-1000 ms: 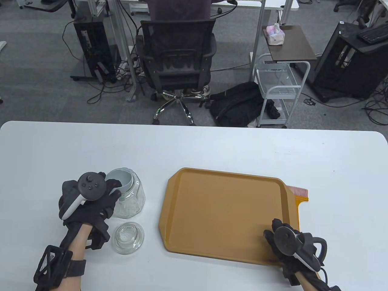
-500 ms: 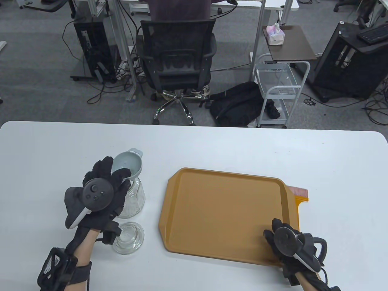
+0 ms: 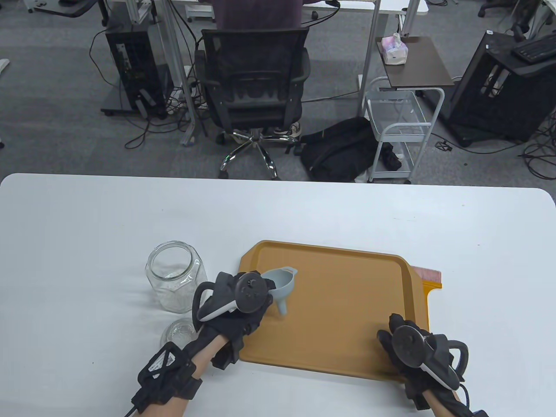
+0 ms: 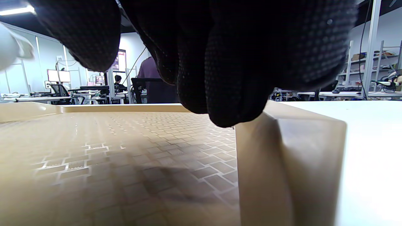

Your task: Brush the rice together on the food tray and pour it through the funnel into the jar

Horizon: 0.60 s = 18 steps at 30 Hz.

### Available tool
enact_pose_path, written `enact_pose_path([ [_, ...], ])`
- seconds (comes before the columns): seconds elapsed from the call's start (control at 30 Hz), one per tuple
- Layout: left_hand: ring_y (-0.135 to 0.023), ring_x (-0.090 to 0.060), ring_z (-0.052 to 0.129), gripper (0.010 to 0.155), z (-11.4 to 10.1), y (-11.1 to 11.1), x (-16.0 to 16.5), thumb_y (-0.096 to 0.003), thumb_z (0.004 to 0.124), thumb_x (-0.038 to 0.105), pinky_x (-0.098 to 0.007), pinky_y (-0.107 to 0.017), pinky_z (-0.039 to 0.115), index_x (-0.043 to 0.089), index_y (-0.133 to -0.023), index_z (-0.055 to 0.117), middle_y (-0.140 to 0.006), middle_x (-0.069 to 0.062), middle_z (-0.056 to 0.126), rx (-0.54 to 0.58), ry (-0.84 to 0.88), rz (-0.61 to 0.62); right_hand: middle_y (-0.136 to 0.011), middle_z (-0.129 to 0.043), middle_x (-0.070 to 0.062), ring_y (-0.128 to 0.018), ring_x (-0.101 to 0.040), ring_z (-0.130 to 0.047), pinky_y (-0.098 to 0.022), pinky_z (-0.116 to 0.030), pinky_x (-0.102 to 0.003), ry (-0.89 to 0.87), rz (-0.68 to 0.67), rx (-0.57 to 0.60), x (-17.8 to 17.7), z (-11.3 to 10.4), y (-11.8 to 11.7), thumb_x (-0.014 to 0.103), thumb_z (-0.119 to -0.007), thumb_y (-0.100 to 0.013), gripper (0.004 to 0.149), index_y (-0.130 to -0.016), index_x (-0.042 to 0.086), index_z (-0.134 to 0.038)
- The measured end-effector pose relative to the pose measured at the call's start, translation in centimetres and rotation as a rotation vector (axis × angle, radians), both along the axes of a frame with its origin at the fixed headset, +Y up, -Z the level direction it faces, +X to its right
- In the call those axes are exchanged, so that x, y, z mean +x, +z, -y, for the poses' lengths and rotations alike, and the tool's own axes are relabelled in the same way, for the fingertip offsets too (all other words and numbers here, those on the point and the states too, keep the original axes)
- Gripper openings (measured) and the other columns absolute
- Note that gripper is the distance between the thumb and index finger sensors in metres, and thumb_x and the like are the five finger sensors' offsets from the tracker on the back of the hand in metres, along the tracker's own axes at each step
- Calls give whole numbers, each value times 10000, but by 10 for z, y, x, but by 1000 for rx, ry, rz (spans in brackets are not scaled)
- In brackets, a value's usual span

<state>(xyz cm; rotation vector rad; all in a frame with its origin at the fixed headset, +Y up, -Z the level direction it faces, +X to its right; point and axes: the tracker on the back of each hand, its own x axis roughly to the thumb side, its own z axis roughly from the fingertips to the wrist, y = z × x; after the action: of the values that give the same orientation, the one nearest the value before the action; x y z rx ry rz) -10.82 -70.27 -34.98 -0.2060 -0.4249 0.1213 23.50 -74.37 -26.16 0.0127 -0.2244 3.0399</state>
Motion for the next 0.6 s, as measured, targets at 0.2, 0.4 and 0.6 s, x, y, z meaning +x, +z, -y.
enact_pose_path([
  [0.2, -1037, -419, 662, 500, 22, -7, 10, -525, 591, 420, -647, -746, 506, 270, -1001, 607, -1122, -191, 677, -40, -38, -19, -732, -986, -162, -463, -304, -1042, -332, -888, -456, 2, -9, 0, -1, 0, 0, 518, -793, -466, 629, -894, 60, -842],
  [0.4, -1054, -389, 637, 512, 26, -8, 8, -529, 587, 413, -648, -752, 487, 245, -1012, 604, -1128, -138, 666, 4, -119, -49, -733, -986, -162, -464, -305, -1042, -334, -887, -456, 5, -11, -6, -1, 0, 0, 519, -792, -467, 629, -895, 61, -842],
  [0.6, -1072, -392, 587, 521, 31, -10, 4, -530, 589, 417, -647, -756, 470, 232, -1018, 590, -1152, -140, 604, 2, -150, -84, -739, -983, -164, -468, -308, -1041, -337, -886, -459, 1, -9, -9, -1, 0, 0, 519, -791, -468, 632, -902, 62, -836],
])
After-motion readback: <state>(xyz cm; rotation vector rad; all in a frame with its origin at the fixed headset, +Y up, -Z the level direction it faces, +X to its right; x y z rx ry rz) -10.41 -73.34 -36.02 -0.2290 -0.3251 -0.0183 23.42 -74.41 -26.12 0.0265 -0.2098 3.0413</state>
